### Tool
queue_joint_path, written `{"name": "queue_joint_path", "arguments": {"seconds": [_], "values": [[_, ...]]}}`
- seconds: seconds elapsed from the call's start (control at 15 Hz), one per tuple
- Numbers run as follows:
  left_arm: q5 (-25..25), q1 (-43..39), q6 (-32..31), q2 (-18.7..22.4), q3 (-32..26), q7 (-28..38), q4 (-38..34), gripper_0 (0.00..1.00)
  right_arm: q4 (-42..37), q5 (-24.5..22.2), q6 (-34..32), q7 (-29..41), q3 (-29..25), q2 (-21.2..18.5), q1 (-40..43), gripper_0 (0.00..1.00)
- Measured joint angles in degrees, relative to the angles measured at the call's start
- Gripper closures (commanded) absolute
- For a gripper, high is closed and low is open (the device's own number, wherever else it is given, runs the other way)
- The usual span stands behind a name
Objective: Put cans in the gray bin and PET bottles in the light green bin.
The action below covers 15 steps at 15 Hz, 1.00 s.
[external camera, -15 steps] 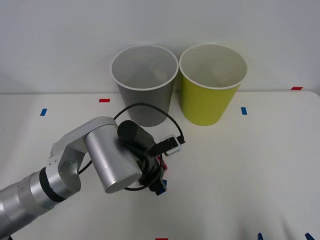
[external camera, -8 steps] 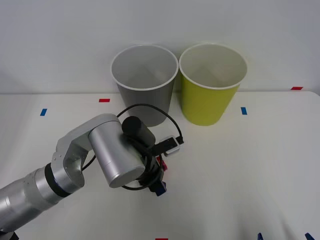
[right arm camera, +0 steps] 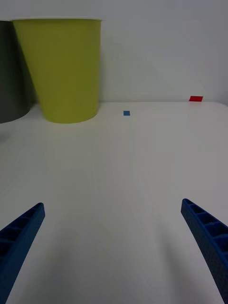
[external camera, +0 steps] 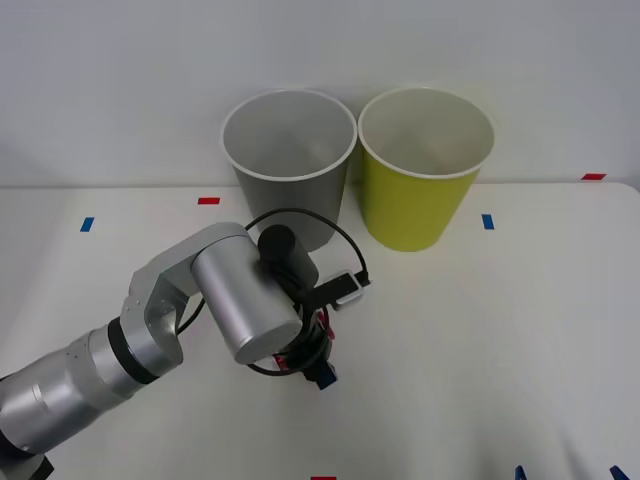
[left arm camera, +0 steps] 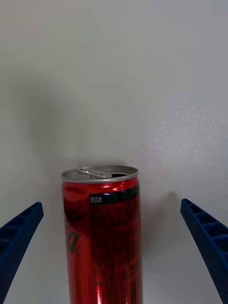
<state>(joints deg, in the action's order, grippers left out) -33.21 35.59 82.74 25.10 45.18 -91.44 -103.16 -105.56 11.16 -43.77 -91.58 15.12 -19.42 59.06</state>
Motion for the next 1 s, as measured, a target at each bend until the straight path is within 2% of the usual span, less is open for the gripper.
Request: {"name": "queue_joint_path", "arguments": {"seconds": [1.0], "values": [[-0.9,1.0,0.0,-1.1,0.0,-0.2,3.5,0.00,0.0,0.0,0.0,0.0,0.0,0.0,0.0,0.00]]}}
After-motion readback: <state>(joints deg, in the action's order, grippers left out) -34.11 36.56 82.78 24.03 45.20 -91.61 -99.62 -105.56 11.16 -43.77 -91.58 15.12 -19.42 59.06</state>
